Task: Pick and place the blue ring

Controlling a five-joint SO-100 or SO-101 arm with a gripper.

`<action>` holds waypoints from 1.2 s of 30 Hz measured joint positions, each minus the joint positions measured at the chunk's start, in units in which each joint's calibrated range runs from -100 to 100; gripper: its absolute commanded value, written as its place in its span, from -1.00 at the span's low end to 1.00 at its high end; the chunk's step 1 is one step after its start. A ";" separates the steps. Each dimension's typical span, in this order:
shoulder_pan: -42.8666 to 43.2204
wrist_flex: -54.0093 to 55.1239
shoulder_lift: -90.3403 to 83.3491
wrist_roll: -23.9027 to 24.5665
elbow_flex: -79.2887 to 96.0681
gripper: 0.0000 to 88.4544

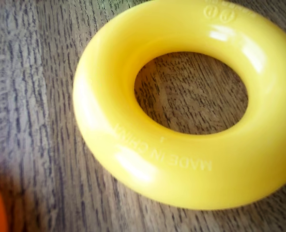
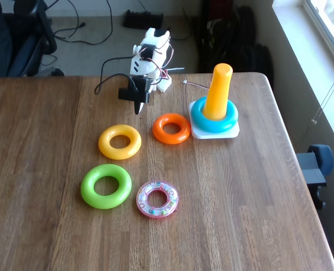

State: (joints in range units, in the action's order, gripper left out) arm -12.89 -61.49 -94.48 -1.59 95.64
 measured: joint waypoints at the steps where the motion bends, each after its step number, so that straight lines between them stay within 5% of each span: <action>1: 0.00 0.00 0.00 -0.10 0.00 -0.94; 36: 3.94 0.00 0.00 -0.83 0.00 -0.94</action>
State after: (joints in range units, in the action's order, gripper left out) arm -8.95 -61.49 -94.48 -2.42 95.64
